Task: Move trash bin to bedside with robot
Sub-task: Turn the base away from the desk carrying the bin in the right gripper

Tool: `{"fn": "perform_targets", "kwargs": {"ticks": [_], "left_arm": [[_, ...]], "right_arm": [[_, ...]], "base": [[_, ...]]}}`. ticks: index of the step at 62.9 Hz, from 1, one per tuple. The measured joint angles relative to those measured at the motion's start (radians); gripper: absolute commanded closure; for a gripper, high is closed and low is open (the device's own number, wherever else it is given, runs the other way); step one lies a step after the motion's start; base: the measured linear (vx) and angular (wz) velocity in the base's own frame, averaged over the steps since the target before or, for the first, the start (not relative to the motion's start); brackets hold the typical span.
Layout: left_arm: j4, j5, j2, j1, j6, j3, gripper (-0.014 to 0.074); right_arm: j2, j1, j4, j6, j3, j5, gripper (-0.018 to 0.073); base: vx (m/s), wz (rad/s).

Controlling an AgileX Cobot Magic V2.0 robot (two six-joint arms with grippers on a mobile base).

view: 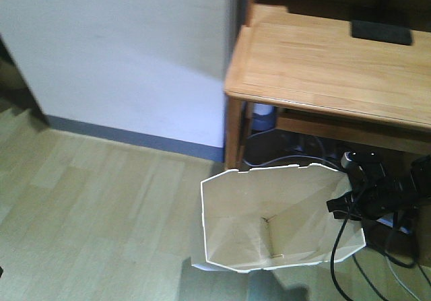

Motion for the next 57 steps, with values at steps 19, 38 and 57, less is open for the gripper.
{"fn": "perform_targets", "kwargs": {"ticks": [19, 38, 57], "left_arm": [[0.000, 0.000, 0.000, 0.000, 0.000, 0.000, 0.0603], [0.000, 0.000, 0.000, 0.000, 0.000, 0.000, 0.0603], [0.000, 0.000, 0.000, 0.000, 0.000, 0.000, 0.0603]], "right_arm": [[0.000, 0.000, 0.000, 0.000, 0.000, 0.006, 0.0564], [0.000, 0.000, 0.000, 0.000, 0.000, 0.013, 0.0564], [0.000, 0.000, 0.000, 0.000, 0.000, 0.014, 0.0564]], "base": [[-0.04, 0.60], [0.02, 0.55], [0.09, 0.42]]}}
